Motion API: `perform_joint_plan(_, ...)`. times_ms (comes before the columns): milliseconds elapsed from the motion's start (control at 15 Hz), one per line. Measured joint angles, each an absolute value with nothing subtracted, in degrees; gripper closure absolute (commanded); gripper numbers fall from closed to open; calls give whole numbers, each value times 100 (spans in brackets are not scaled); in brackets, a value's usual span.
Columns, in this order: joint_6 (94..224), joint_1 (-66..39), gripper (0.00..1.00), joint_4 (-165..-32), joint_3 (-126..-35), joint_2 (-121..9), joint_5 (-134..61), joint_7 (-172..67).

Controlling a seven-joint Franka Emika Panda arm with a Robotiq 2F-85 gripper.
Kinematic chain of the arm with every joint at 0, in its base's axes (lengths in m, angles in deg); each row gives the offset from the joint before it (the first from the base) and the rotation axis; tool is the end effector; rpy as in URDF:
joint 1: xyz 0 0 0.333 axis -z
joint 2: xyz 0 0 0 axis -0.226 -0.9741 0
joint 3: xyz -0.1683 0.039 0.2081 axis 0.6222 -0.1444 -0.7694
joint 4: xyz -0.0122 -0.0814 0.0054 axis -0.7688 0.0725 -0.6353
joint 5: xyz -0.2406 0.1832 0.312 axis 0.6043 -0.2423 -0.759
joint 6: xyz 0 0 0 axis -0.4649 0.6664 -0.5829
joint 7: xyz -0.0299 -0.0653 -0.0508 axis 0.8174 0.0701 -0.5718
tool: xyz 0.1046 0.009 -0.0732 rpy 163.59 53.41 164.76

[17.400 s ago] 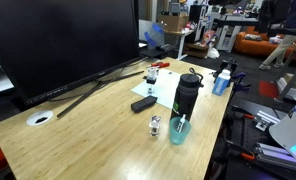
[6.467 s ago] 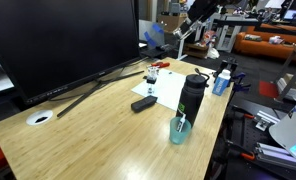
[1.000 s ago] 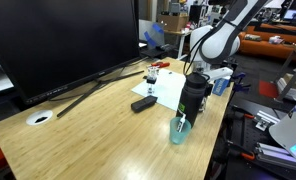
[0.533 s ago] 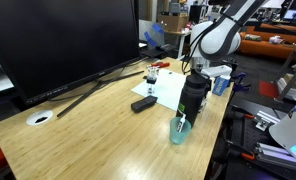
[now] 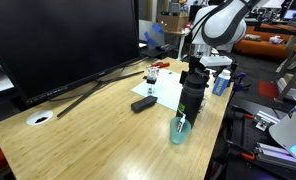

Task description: Move the glass bottle near the blue cup to the right

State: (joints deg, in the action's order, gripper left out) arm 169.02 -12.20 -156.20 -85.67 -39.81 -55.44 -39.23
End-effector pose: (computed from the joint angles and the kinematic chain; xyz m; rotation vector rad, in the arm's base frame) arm 0.4388 0.0060 0.1359 -2.8926 0.8024 0.1891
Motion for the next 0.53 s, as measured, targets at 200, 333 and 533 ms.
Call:
perform_joint_plan(200,16899,-1220,0,-15664,-8567,-3928,-5544,-3915)
perform_joint_plan(333,16899,-1220,0,-15670,-8567,-3927,-5544,-3915)
perform_joint_plan(533,16899,-1220,0,-15670,-8567,-3927,-5544,-3915)
